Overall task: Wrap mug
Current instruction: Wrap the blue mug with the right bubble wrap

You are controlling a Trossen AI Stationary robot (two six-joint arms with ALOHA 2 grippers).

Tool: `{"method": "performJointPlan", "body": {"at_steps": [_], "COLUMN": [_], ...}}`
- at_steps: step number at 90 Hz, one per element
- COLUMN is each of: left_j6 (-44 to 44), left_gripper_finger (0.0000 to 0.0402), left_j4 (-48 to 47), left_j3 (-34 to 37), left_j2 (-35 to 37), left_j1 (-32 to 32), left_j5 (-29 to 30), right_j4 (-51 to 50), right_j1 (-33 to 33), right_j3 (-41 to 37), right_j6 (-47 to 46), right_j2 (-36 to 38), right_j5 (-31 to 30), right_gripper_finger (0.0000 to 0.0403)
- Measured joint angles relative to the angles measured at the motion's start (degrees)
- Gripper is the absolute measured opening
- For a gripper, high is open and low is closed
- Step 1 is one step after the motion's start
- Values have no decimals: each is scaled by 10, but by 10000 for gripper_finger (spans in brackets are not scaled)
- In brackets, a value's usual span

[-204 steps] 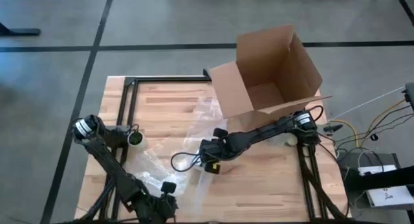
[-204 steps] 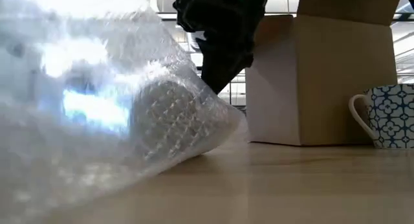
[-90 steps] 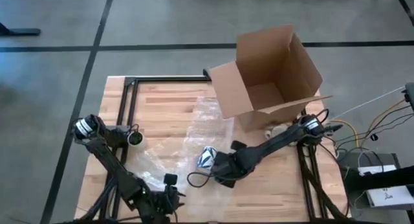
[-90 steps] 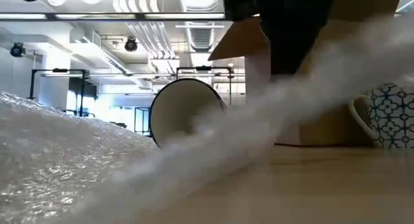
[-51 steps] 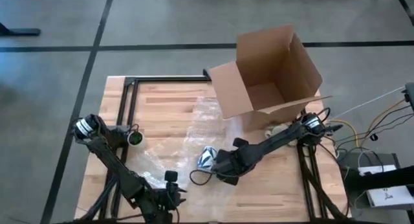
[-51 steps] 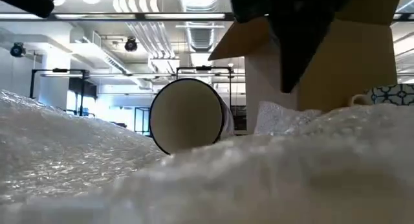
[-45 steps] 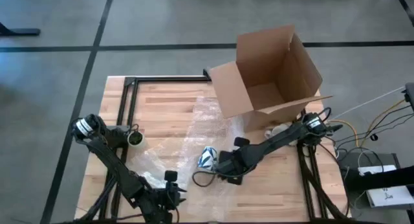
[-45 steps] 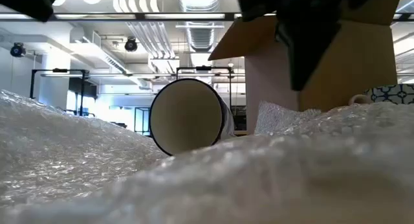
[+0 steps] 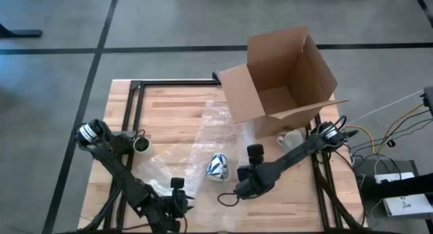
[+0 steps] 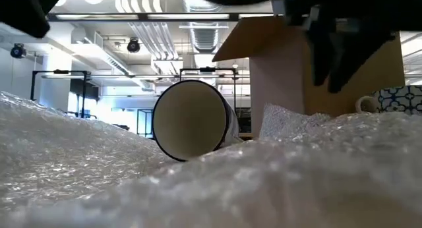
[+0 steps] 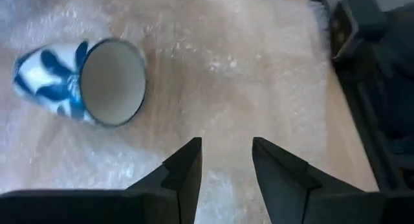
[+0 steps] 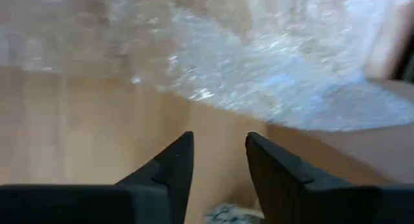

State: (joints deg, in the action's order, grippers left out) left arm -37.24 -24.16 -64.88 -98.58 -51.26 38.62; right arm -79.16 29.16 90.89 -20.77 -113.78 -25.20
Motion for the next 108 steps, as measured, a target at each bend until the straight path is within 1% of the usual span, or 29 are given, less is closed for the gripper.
{"method": "performJointPlan", "body": {"at_steps": [4, 11, 24, 29, 35, 46, 57, 64, 73, 78, 82, 98, 108], "left_j6": [-17, -28, -47, -58, -66, -87, -114, -124, -128, -128, -128, -112, -92], "left_gripper_finger": [121, 114, 93, 85, 76, 63, 52, 44, 32, 26, 23, 24, 24], "left_j4": [-4, -11, -29, -32, -30, -29, -30, -34, -44, -43, -43, -43, -47], "left_j3": [0, 2, 3, 3, 3, 3, 3, 3, 3, 3, 3, 3, 3], "left_j2": [0, 0, 1, 1, 1, 2, 5, 5, 6, 6, 6, 10, 10], "left_j1": [-1, -1, -1, -1, -2, -1, 9, 20, 39, 53, 64, 98, 101], "left_j5": [12, 15, 14, 13, 13, 11, -20, -38, -50, -55, -59, -149, -156], "right_j4": [-4, -1, 0, 12, 42, 146, 241, 269, 276, 288, 304, 402, 440], "right_j1": [4, 15, 39, 48, 56, 59, 48, 45, 46, 46, 44, 13, 1], "right_j3": [-5, -23, -63, -80, -106, -158, -194, -197, -188, -184, -181, -182, -161], "right_j6": [12, 14, -23, -36, -52, -61, -58, -53, -44, -27, -2, 117, 178], "right_j2": [-7, -9, -8, -6, -4, -3, -3, -2, 3, 6, 7, 7, 6], "right_j5": [0, 8, 11, 3, -21, -75, -109, -138, -182, -206, -214, -199, -198], "right_gripper_finger": [135, 137, 128, 120, 110, 91, 70, 54, 33, 22, 15, 1, 2]}}
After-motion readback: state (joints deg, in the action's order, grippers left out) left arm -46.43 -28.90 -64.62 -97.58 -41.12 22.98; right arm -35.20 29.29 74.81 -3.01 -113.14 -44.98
